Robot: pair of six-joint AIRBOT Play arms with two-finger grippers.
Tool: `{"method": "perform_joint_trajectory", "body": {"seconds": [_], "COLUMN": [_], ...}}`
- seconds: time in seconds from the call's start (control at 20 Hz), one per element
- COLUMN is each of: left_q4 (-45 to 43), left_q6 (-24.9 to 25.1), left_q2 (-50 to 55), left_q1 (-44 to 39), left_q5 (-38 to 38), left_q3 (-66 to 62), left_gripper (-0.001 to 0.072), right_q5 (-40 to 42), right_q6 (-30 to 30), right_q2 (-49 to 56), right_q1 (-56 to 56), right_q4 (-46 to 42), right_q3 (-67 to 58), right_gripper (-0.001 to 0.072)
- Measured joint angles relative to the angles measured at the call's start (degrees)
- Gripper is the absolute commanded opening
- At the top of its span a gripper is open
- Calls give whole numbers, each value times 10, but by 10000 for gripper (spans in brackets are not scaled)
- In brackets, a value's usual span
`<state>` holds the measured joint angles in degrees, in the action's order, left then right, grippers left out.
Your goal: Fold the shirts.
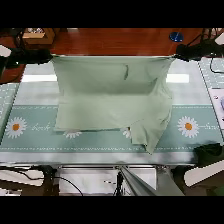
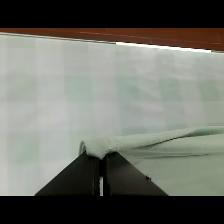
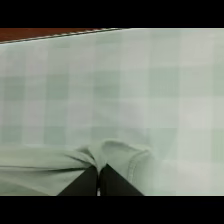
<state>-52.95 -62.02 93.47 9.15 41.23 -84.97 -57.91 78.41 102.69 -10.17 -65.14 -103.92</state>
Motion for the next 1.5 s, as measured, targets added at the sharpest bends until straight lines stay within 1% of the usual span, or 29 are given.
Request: {"method": "perform_joint_trajectory", "body": {"seconds": [0.15, 0.25, 0.4, 0.5, 0.65, 0.8, 0.95, 1.15, 1.2, 1.25, 1.3, 1.5], "left_q4": [7, 9, 9, 8, 8, 0, -26, -43, -45, -47, -49, -53], "left_q6": [40, 55, 62, 62, 44, 30, 4, -19, -29, -38, -46, -59], "left_q2": [34, 54, 78, 86, 87, 86, 88, 106, 113, 118, 122, 118], "left_q1": [-5, -6, -6, -6, 2, 12, 17, 12, 11, 11, 10, 33], "left_q5": [-39, -57, -63, -48, -1, 86, 162, 222, 233, 242, 250, 291], "left_q3": [0, 0, 0, 0, -19, -60, -85, -95, -96, -97, -97, -130], "left_gripper": [22, 22, 22, 22, 22, 22, 22, 30, 130, 309, 412, 413], "right_q5": [37, 45, 22, -4, -46, -99, -152, -180, -185, -188, -188, -198], "right_q6": [-7, -8, -4, 3, 11, 21, 27, 35, 36, 37, 37, 17], "right_q2": [20, 35, 59, 70, 64, 47, 42, 43, 46, 48, 50, 33], "right_q1": [4, 5, 5, 5, 5, 6, 8, 15, 18, 20, 21, 10], "right_q4": [2, 4, 0, -4, -8, -38, -63, -78, -80, -82, -82, -106], "right_q3": [0, 0, 0, 0, 0, 0, 5, 25, 33, 38, 43, 43], "right_gripper": [27, 27, 27, 27, 27, 27, 27, 29, 78, 224, 298, 428]}}
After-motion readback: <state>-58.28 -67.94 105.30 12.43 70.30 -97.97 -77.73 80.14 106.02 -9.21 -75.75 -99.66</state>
